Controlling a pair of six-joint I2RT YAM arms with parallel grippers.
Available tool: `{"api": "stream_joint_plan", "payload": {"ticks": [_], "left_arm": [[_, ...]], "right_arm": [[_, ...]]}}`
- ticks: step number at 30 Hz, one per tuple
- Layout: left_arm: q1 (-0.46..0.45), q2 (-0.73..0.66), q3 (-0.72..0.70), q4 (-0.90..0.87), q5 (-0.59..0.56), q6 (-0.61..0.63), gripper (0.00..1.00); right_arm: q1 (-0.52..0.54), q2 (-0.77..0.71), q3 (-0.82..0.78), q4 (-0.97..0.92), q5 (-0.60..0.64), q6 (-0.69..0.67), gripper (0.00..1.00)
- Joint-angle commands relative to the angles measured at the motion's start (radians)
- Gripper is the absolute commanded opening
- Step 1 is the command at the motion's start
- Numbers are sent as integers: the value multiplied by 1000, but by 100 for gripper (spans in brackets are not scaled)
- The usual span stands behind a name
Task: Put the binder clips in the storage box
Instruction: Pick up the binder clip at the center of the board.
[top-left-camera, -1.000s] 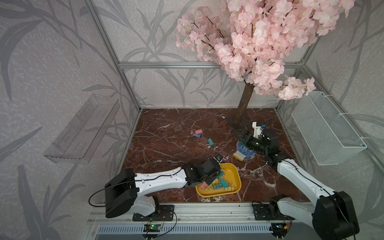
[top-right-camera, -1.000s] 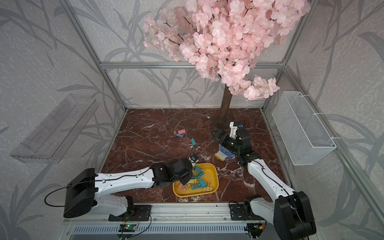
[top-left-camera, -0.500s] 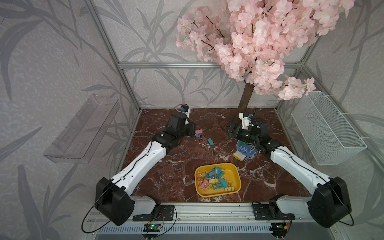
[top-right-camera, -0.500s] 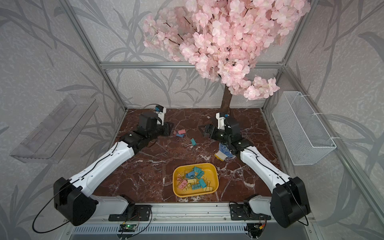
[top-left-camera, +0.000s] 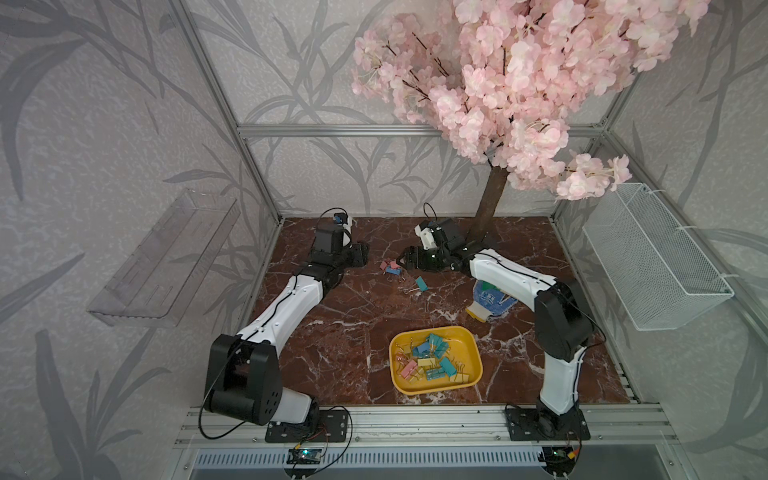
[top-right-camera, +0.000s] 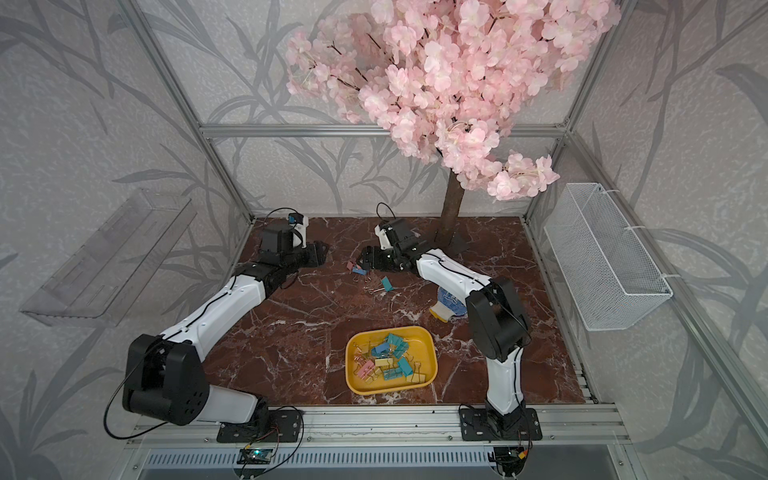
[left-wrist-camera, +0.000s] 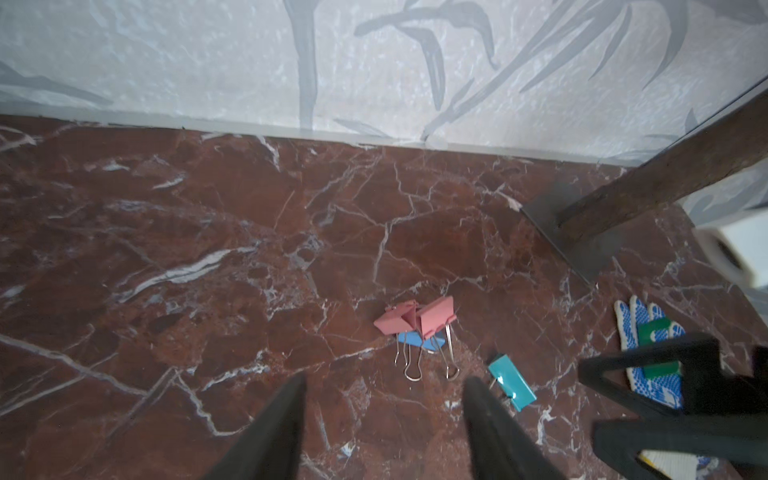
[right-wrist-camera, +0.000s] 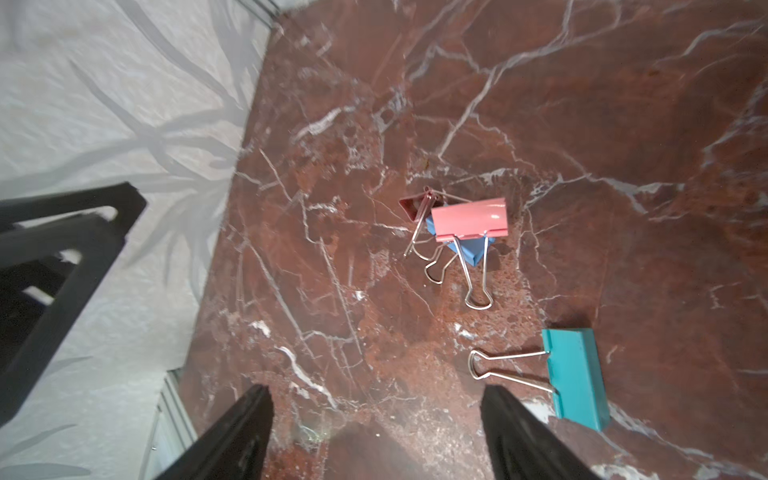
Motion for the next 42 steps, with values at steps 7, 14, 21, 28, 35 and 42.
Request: {"api": "stream_joint_plan", "payload": {"ticks": [7, 14, 21, 28, 35, 42], "left_arm": [[54, -58, -58, 138, 4, -24, 100], [56, -67, -79, 153, 11, -27, 100], [54, -62, -79, 158, 45, -3, 100], [56, -62, -78, 158, 48, 3, 100], [56, -63, -80, 161, 52, 9, 100], [57, -69, -81, 159, 46, 16, 100]], "right_arm": [[63, 227, 326, -270, 206, -37, 54], [96, 343, 475, -372, 324, -72, 54], [97, 381, 537, -363, 297, -84, 65], [132, 461, 702, -436, 354, -141, 67], [132, 636, 1009, -579, 392, -240, 74], [132, 687, 1056, -587, 409, -351, 85]]}}
